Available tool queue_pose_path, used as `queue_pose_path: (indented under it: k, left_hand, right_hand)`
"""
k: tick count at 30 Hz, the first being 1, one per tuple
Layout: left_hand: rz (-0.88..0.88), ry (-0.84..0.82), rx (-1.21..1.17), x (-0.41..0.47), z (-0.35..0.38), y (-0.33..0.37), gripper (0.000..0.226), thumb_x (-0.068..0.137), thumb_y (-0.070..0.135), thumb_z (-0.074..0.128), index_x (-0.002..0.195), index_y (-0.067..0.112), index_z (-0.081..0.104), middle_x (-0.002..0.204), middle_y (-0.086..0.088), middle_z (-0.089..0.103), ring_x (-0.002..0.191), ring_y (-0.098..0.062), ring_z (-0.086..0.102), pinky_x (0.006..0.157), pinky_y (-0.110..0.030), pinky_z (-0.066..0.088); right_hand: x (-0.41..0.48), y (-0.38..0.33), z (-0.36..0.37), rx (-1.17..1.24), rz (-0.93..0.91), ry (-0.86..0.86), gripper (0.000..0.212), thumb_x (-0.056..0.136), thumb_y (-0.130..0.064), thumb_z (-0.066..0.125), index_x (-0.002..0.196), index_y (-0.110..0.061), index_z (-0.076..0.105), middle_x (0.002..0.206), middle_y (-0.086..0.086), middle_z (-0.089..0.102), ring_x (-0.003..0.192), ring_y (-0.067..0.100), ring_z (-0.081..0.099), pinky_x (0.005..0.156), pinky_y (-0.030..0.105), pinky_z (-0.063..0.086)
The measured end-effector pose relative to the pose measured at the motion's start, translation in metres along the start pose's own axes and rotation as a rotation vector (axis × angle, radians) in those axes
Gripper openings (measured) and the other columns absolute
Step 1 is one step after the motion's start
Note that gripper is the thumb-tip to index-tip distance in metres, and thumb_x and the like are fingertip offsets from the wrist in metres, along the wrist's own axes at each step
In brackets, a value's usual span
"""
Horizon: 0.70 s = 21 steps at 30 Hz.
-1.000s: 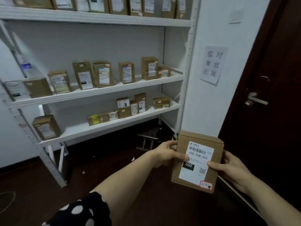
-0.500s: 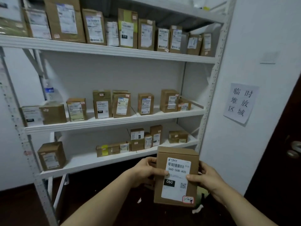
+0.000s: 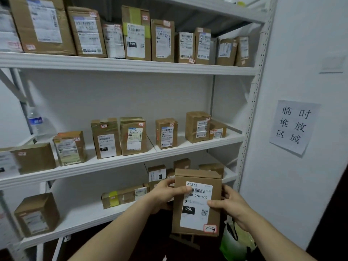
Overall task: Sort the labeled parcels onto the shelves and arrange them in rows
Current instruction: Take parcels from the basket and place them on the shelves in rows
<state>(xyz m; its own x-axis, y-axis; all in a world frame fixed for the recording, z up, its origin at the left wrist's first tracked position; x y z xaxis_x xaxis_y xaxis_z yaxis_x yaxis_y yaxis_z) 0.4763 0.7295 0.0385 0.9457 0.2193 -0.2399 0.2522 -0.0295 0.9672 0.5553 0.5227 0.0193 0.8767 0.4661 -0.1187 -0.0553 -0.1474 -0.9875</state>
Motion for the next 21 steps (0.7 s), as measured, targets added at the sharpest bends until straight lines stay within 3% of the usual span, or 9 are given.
queue_pose_path:
  k: [4, 9, 15, 18, 21]
  left_hand:
    - [-0.003, 0.027, 0.036, 0.034, 0.000, 0.010, 0.075, 0.058, 0.041, 0.088, 0.122, 0.021, 0.054, 0.115, -0.001, 0.066, 0.103, -0.017, 0.064, 0.080, -0.041, 0.056]
    - [-0.023, 0.073, 0.091, 0.083, 0.007, 0.021, 0.069, 0.051, 0.025, 0.090, 0.113, 0.022, 0.060, 0.105, 0.000, 0.072, 0.101, -0.024, 0.068, 0.093, -0.052, 0.051]
    - [-0.061, 0.178, 0.025, 0.138, 0.030, 0.043, 0.058, 0.067, 0.021, 0.085, 0.116, 0.019, 0.054, 0.110, -0.004, 0.068, 0.100, -0.022, 0.067, 0.090, -0.043, 0.054]
    - [-0.047, 0.244, -0.005, 0.160, 0.042, 0.051, 0.042, 0.073, 0.025, 0.081, 0.108, 0.021, 0.058, 0.106, -0.002, 0.070, 0.097, -0.020, 0.068, 0.089, -0.043, 0.054]
    - [-0.061, 0.312, -0.030, 0.178, 0.050, 0.051, 0.043, 0.075, 0.031, 0.080, 0.111, 0.021, 0.060, 0.103, -0.001, 0.072, 0.098, -0.020, 0.068, 0.093, -0.046, 0.053]
  right_hand:
    - [0.042, -0.003, -0.011, -0.007, -0.009, -0.029, 0.067, 0.068, 0.004, 0.079, 0.125, -0.017, 0.051, 0.098, -0.002, 0.067, 0.089, 0.015, 0.065, 0.066, 0.028, 0.054]
    - [0.103, -0.008, -0.034, -0.013, 0.016, -0.101, 0.070, 0.065, 0.001, 0.082, 0.125, -0.016, 0.050, 0.106, 0.007, 0.069, 0.094, 0.026, 0.067, 0.081, 0.046, 0.056]
    - [0.176, -0.026, -0.075, -0.049, -0.026, -0.217, 0.053, 0.070, -0.002, 0.079, 0.117, -0.013, 0.056, 0.105, 0.007, 0.069, 0.096, 0.022, 0.067, 0.087, 0.043, 0.055]
    - [0.207, -0.029, -0.089, -0.029, -0.048, -0.248, 0.047, 0.074, -0.003, 0.077, 0.115, -0.014, 0.057, 0.101, 0.002, 0.068, 0.090, 0.017, 0.067, 0.074, 0.028, 0.055]
    - [0.231, -0.025, -0.098, -0.031, -0.032, -0.287, 0.047, 0.075, -0.010, 0.078, 0.117, -0.016, 0.058, 0.102, 0.003, 0.069, 0.090, 0.019, 0.068, 0.073, 0.030, 0.055]
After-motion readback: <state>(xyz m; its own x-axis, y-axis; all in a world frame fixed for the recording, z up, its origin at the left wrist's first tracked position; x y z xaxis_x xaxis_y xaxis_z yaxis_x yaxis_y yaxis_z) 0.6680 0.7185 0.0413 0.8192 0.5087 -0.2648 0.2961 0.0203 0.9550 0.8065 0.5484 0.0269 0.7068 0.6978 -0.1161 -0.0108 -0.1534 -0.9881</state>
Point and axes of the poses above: each hand's wrist, its own x-axis towards the middle knuckle, its own z-axis out of the palm, y = z × x, the point moved 1 cm from there along x, towards the middle knuckle
